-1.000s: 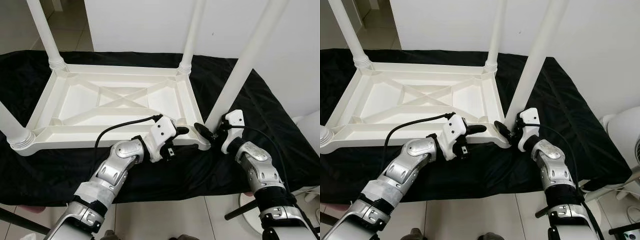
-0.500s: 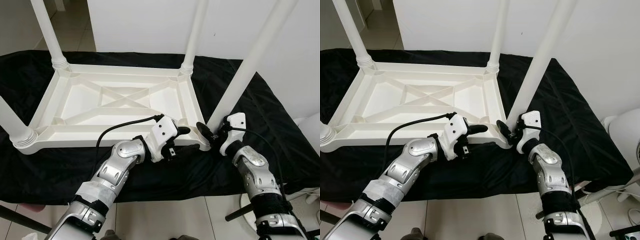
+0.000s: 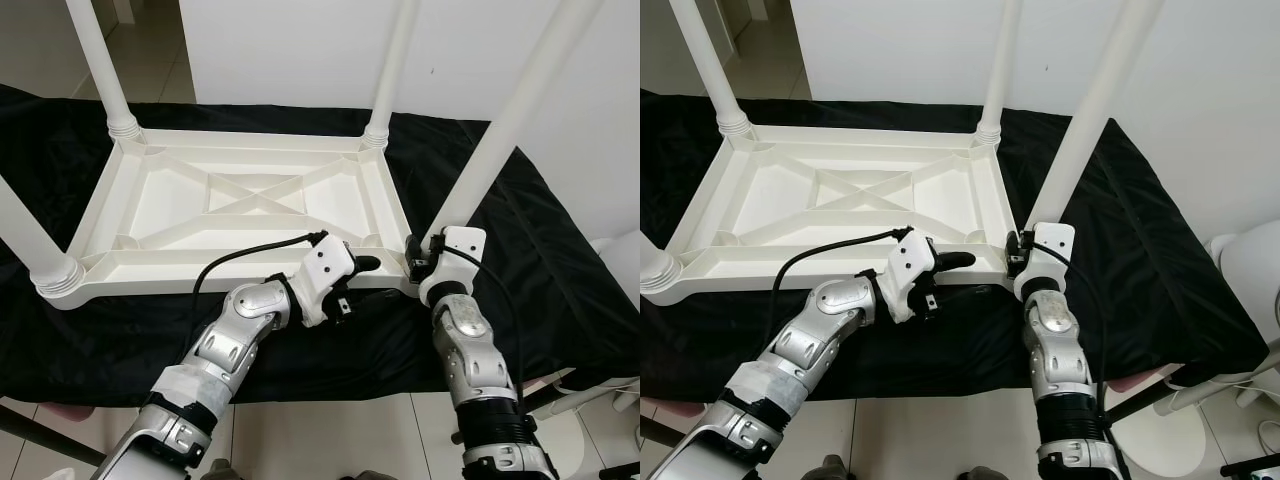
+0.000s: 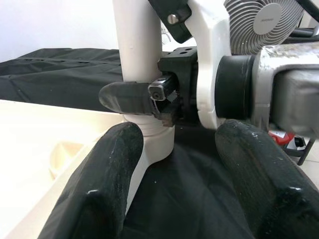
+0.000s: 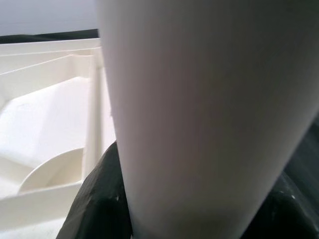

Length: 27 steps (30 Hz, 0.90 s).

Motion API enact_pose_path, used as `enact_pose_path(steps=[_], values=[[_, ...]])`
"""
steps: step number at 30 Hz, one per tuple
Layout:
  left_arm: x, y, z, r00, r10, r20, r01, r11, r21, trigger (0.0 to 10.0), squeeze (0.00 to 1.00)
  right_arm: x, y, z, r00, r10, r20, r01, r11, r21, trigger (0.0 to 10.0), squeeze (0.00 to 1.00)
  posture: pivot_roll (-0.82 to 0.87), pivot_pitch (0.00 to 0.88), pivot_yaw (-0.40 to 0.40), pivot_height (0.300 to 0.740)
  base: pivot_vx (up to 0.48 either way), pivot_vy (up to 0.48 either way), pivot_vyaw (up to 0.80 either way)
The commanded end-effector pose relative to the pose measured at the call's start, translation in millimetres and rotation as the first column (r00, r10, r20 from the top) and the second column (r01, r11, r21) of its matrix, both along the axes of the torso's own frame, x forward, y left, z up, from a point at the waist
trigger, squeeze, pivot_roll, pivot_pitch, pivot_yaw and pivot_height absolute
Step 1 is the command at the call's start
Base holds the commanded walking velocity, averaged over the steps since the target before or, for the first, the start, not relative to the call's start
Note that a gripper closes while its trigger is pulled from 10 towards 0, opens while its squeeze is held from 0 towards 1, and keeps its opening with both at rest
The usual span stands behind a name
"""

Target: Building children table

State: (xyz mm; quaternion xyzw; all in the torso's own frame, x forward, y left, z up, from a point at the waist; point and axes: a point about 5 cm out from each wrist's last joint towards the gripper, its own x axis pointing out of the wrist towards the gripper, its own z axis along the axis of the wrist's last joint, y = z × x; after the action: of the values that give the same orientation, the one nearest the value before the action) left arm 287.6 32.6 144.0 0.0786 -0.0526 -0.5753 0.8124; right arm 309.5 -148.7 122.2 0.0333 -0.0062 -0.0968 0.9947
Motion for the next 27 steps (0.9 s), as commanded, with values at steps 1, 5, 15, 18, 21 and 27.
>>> enact_pose_path(steps=[1,5,15,18,21,27], values=[[-4.4,-1.7,-2.8,0.999,-0.044,-0.007,0.044,0.999,0.015,10.0,0.0,-3.1,4.8,-14.1,0.997,-0.023,-0.074,0.024,1.0,0.017,10.0,0.0,0.02,0.0,-0.059,0.74,0.0,0.0,0.0],[-5.1,-3.0,-2.7,0.999,-0.049,-0.01,0.049,0.999,0.012,10.0,0.0,-2.4,12.0,-9.1,0.999,0.017,-0.049,-0.017,1.0,0.005,10.0,0.0,0.02,0.0,-0.056,0.74,0.0,0.0,0.0],[-5.0,-3.4,-3.0,0.998,-0.056,-0.008,0.057,0.998,0.016,10.0,0.0,-8.5,-5.4,-3.9,1.0,0.01,-0.011,-0.01,1.0,-0.003,10.0,1.0,0.01,0.0,-0.057,0.74,0.0,0.0,0.0],[-5.1,-3.6,-3.4,0.998,-0.057,-0.009,0.058,0.998,0.017,10.0,0.0,-11.2,-11.5,1.6,0.988,0.154,0.02,-0.154,0.988,-0.004,10.0,1.0,0.01,0.0,-0.054,0.74,0.0,0.0,0.0],[-5.7,-4.1,-3.8,0.998,-0.062,-0.011,0.063,0.998,0.017,10.0,0.0,-14.1,-22.0,5.5,0.966,0.259,0.02,-0.257,0.964,-0.062,10.0,0.0,0.0,0.0,-0.052,0.74,0.0,0.0,0.0],[-6.9,-4.2,-3.2,0.997,-0.077,-0.018,0.077,0.997,0.015,10.0,0.0,-18.4,-37.7,8.2,0.912,0.411,-0.008,-0.407,0.899,-0.162,10.0,0.0,0.0,0.0,-0.05,0.74,0.0,0.0,0.0]])
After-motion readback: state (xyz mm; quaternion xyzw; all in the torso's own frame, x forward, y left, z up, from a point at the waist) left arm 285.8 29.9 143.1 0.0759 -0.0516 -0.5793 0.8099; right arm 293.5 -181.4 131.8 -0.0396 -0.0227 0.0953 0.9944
